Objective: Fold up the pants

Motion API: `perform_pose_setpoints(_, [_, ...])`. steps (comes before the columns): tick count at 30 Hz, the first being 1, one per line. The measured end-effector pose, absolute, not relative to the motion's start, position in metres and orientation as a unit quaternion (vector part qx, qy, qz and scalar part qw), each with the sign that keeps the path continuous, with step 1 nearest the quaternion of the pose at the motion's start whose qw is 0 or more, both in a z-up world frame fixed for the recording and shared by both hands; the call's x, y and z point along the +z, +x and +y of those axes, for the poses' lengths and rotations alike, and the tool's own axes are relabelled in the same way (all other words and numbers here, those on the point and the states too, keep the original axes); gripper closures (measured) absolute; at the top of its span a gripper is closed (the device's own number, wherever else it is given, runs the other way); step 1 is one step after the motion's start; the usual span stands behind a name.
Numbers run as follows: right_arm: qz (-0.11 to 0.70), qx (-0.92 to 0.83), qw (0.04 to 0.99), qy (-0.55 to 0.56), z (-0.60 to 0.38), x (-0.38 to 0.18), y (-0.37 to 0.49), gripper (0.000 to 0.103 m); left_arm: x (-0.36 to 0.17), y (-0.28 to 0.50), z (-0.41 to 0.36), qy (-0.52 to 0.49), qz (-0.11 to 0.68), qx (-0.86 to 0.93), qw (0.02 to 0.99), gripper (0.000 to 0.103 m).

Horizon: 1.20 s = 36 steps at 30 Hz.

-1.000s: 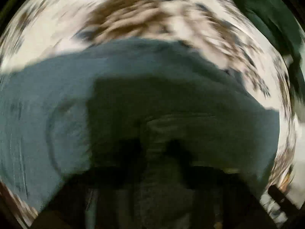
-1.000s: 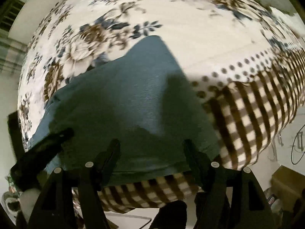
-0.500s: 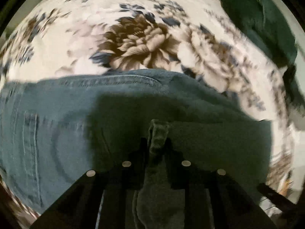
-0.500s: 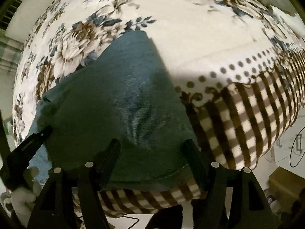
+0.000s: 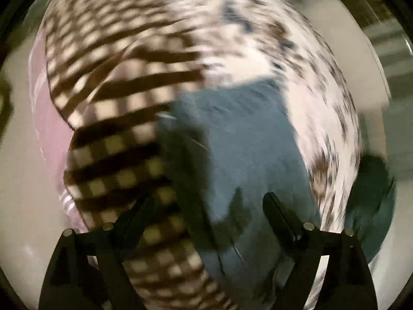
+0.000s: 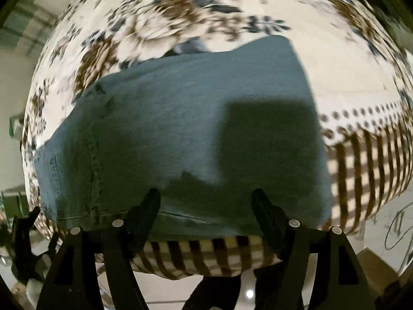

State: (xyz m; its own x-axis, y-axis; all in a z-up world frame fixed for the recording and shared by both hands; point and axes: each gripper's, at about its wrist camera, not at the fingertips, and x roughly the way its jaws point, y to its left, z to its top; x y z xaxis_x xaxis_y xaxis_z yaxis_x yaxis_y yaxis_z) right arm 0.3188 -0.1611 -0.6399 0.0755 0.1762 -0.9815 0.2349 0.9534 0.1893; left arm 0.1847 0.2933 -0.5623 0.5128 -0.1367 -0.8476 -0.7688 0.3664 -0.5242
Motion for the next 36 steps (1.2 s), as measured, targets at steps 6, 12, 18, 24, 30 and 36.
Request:
perform_pose_setpoints(6, [0.689, -0.009, 0.713, 0.13, -0.132, -0.66, 0.336, 0.028, -0.589, 0.208, 0.321, -0.531, 0.408, 0.229, 0.707, 0.06])
perform_pose_setpoints(12, [0.69, -0.002, 0.716, 0.104, -0.109, -0.671, 0.346, 0.028, -0.601, 0.213, 0.323, -0.53, 0.386, 0.204, 0.727, 0.059])
perform_pose_setpoints(18, [0.685, 0.002, 0.723, 0.094, -0.097, -0.674, 0.346, 0.028, -0.558, 0.217, 0.308, -0.455, 0.368, 0.206, 0.785, 0.077])
perform_pose_setpoints(24, [0.676, 0.022, 0.721, 0.152, -0.127, -0.663, 0.335, 0.028, -0.459, 0.231, 0.249, -0.347, 0.326, 0.176, 0.861, 0.083])
perform_pose_setpoints(30, [0.659, 0.038, 0.726, 0.194, -0.189, -0.636, 0.325, 0.028, -0.371, 0.244, 0.138, -0.253, 0.294, 0.104, 0.916, 0.083])
perform_pose_setpoints(36, [0.644, 0.012, 0.732, 0.221, -0.294, -0.618, 0.312, 0.028, -0.357, 0.254, -0.01, -0.215, 0.329, 0.008, 0.919, 0.083])
